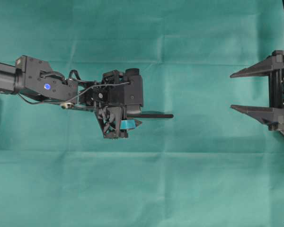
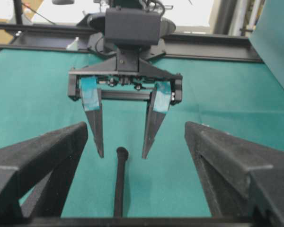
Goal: Peel off the Velcro with your right arm.
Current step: 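Close the left gripper on the strap's left end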
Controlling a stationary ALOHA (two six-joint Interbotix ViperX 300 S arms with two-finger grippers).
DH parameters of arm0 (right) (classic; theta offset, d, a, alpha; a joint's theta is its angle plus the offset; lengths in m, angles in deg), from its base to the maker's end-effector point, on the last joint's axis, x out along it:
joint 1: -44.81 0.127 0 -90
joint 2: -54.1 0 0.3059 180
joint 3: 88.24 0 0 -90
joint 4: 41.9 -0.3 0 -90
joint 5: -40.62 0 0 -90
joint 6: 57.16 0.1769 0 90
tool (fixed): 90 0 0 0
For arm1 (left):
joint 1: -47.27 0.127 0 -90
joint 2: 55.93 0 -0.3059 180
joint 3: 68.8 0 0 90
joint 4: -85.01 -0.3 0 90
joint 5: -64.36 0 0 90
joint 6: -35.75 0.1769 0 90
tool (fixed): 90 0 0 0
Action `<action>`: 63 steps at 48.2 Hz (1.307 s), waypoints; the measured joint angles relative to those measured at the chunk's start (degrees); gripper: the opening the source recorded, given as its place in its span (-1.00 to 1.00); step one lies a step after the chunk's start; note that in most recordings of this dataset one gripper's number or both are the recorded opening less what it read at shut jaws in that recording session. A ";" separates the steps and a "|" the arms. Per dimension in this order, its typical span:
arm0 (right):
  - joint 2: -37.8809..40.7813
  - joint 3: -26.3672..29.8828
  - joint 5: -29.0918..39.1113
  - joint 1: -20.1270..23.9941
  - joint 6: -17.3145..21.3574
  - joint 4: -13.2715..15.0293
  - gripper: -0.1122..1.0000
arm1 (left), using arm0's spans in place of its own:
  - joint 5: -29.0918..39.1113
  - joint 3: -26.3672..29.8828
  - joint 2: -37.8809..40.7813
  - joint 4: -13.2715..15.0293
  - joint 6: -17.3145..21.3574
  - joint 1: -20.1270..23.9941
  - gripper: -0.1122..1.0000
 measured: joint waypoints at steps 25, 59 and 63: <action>0.00 -0.44 -0.26 0.00 0.00 0.00 0.57 | -2.81 0.18 6.06 0.00 0.00 0.18 0.61; 0.00 -0.70 -0.53 0.00 0.00 0.09 0.57 | -2.02 0.53 6.42 0.00 0.26 0.53 -0.62; 0.00 -0.70 -0.53 0.00 0.00 0.09 0.57 | -1.41 0.44 5.80 0.00 0.26 0.53 -0.62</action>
